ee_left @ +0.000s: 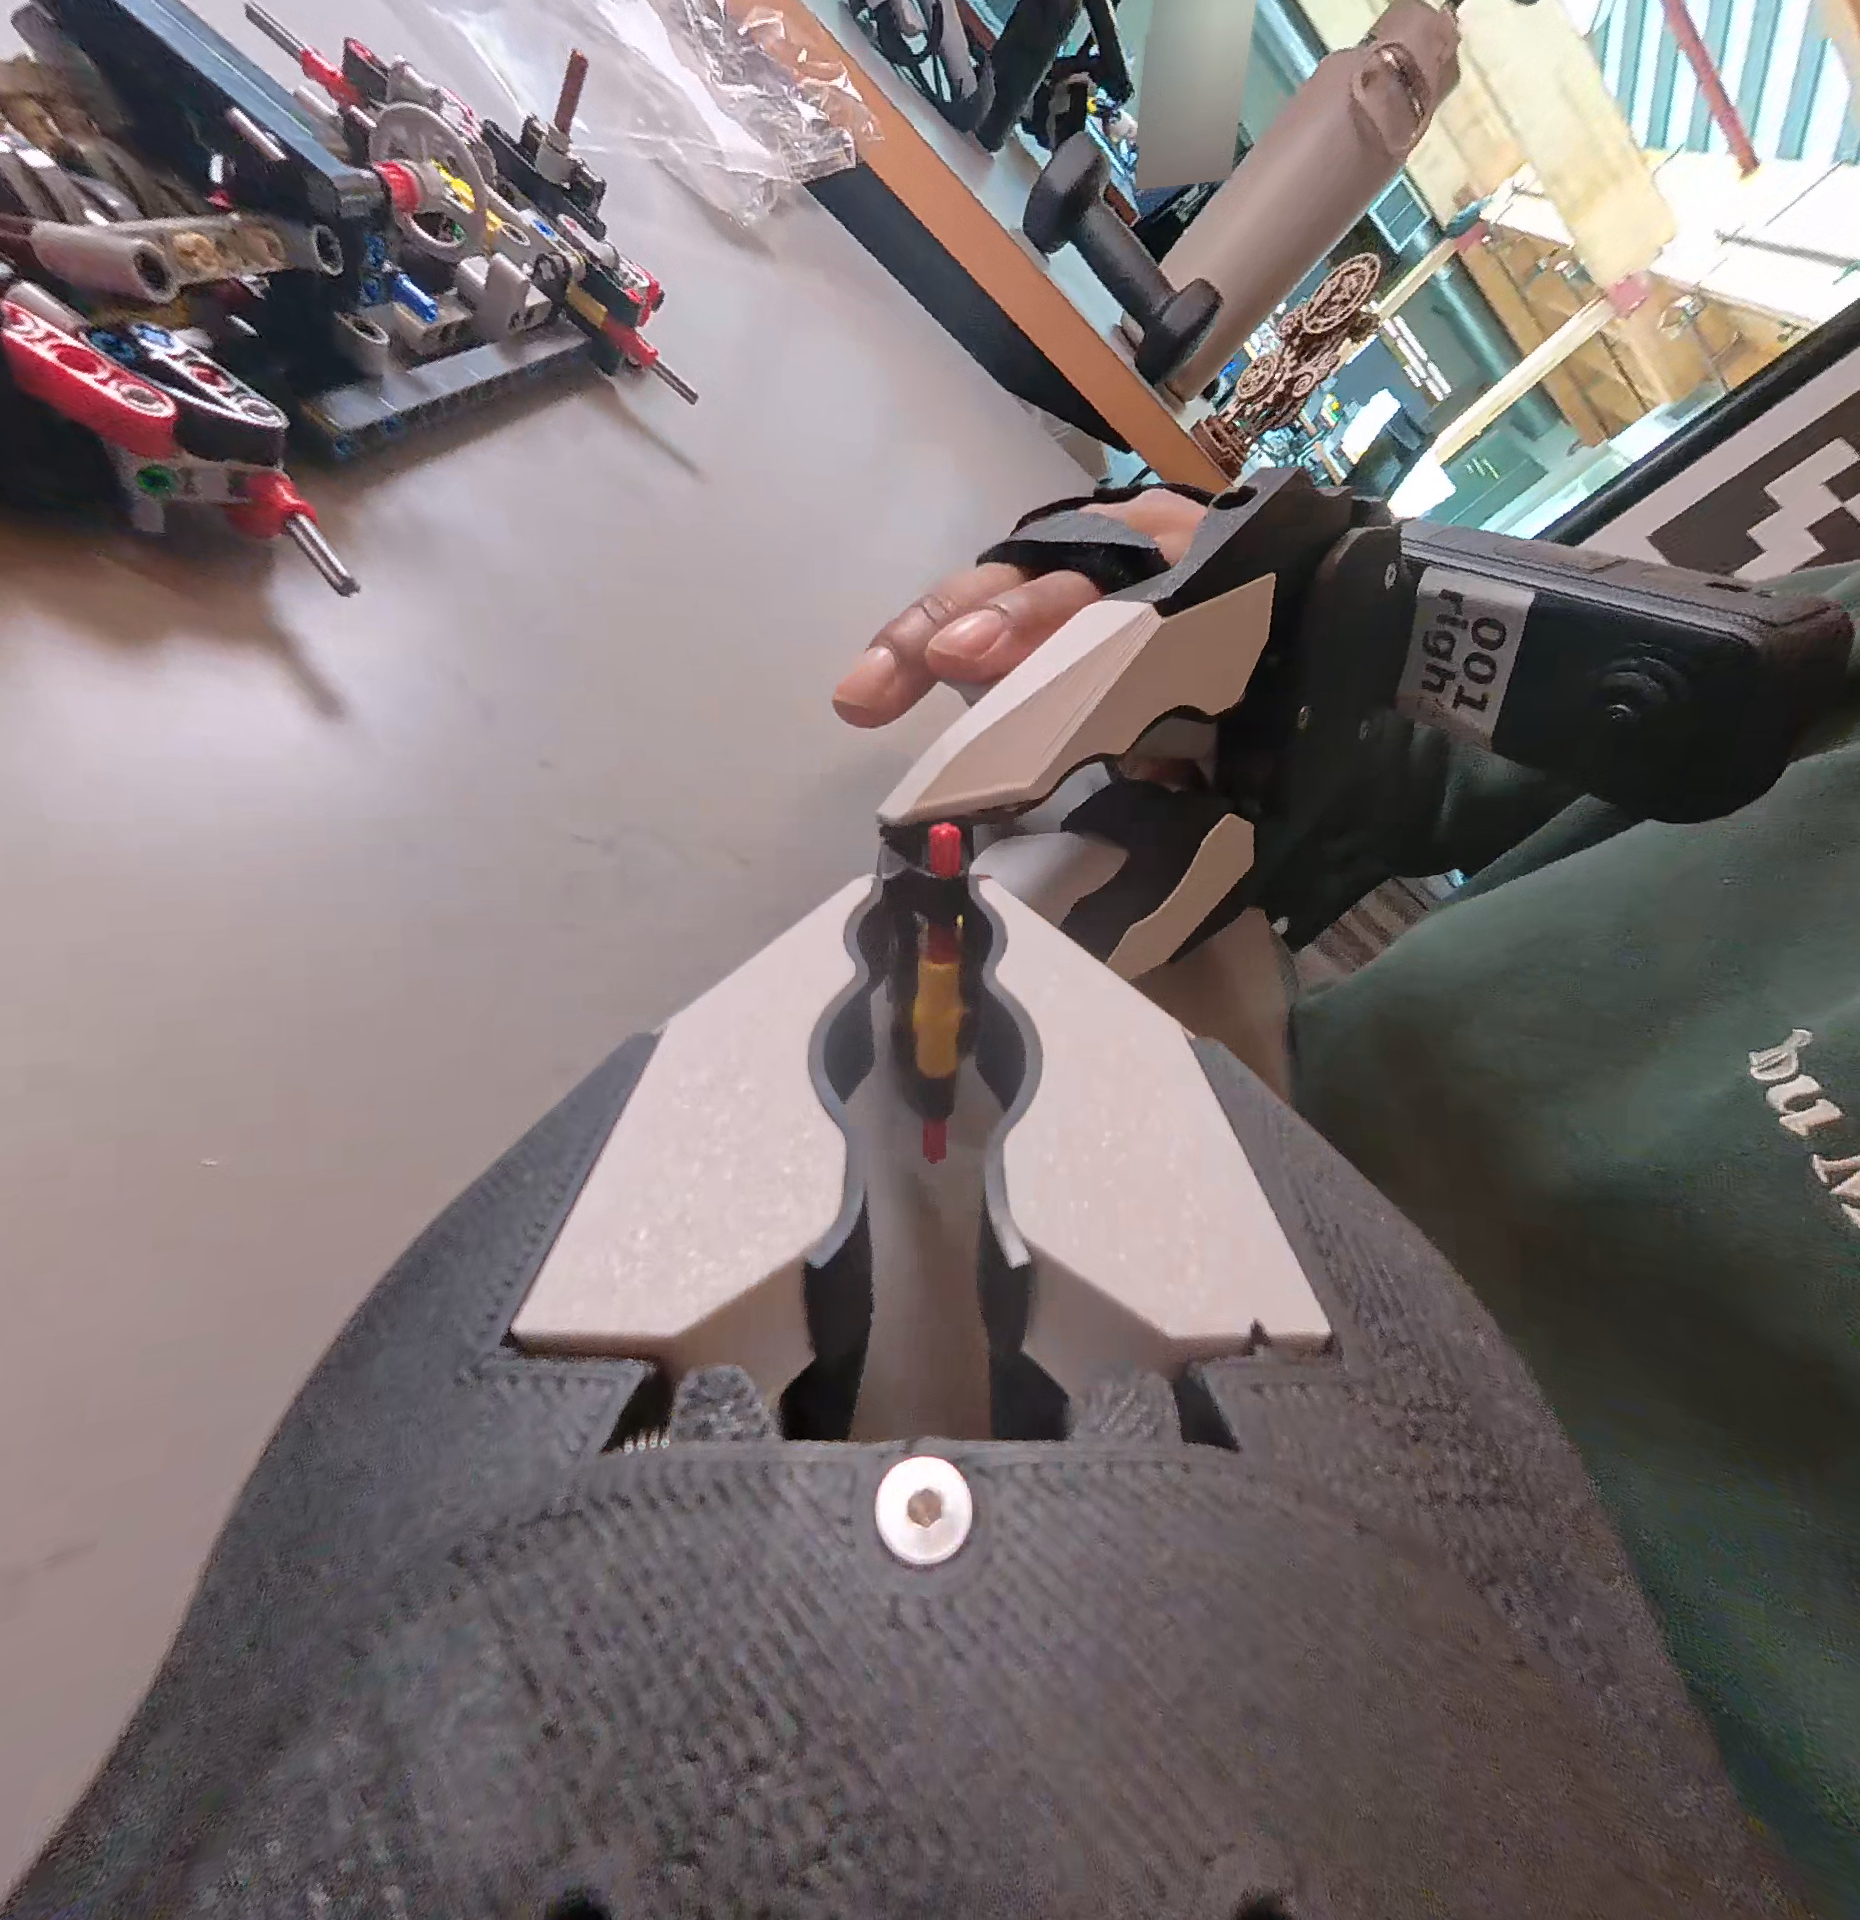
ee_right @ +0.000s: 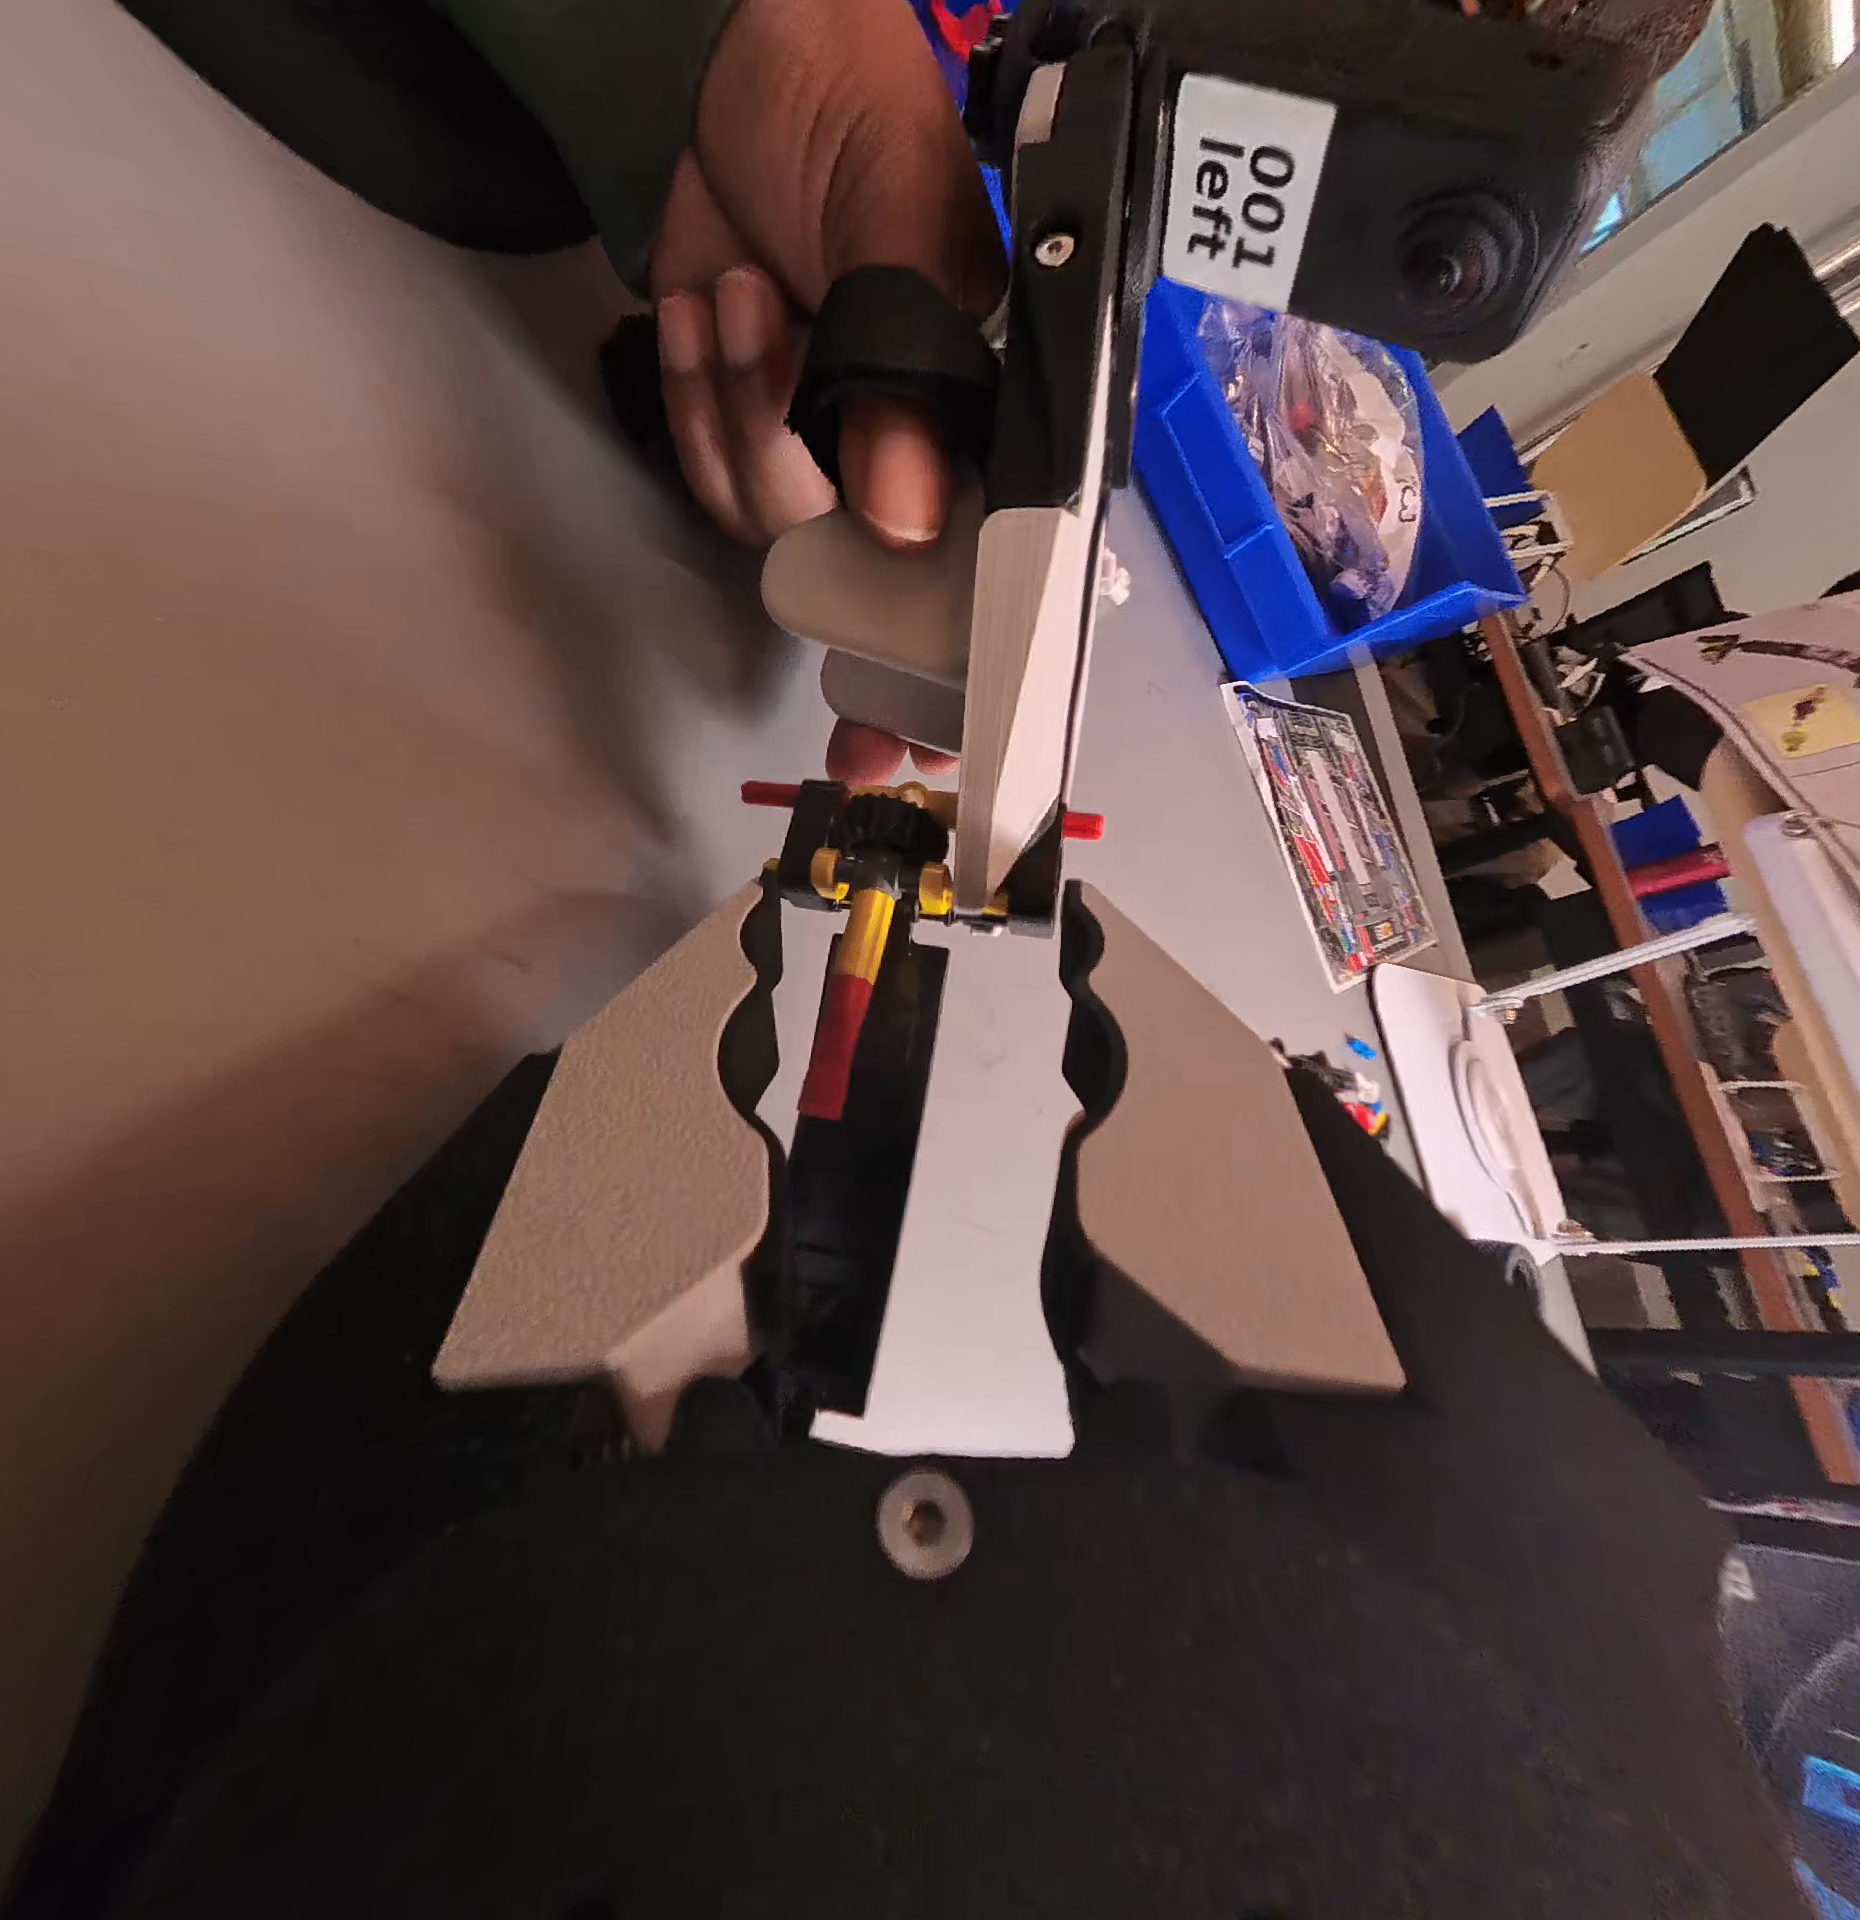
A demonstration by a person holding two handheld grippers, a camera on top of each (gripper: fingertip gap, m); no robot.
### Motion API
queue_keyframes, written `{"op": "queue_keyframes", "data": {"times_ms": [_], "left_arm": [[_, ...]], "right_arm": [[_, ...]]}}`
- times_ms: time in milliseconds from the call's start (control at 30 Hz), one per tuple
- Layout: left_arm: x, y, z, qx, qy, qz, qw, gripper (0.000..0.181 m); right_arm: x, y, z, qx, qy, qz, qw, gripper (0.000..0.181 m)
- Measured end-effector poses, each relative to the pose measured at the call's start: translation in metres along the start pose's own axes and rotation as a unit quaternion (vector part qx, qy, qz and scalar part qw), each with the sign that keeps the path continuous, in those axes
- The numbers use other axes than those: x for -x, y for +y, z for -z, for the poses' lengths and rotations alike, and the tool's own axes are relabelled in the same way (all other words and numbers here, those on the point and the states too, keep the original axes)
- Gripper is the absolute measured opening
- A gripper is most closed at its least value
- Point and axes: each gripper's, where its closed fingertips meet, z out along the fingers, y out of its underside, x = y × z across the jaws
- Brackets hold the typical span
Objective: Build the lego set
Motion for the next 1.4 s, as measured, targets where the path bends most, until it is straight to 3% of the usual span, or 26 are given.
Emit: {"op": "queue_keyframes", "data": {"times_ms": [200, 533, 767, 867, 967, 1133, 1400], "left_arm": [[0.001, 0.0, -0.001, -0.009, 0.006, 0.04, 0.999, 0.011], [0.001, -0.016, 0.0, -0.076, 0.034, 0.127, 0.988, 0.01], [0.001, -0.017, 0.0, -0.084, 0.054, 0.163, 0.982, 0.011], [-0.01, -0.019, 0.004, -0.074, 0.085, 0.141, 0.984, 0.031], [-0.012, -0.01, 0.004, -0.037, 0.06, 0.082, 0.994, 0.043], [-0.015, 0.007, -0.011, 0.006, 0.045, 0.063, 0.997, 0.024], [-0.014, 0.009, -0.012, 0.009, 0.047, 0.086, 0.995, 0.019]], "right_arm": [[0.0, -0.001, -0.001, -0.003, -0.008, -0.027, 1.0, 0.05], [-0.007, 0.005, -0.005, 0.036, 0.002, -0.092, 0.995, 0.065], [-0.01, 0.006, -0.005, 0.028, 0.01, -0.09, 0.996, 0.06], [-0.012, 0.004, -0.002, 0.013, -0.001, -0.097, 0.995, 0.059], [-0.017, 0.004, 0.002, 0.002, 0.003, -0.102, 0.995, 0.059], [-0.016, 0.004, 0.003, 0.001, -0.01, -0.115, 0.993, 0.059], [-0.014, 0.007, 0.003, 0.007, -0.032, -0.152, 0.988, 0.058]]}}
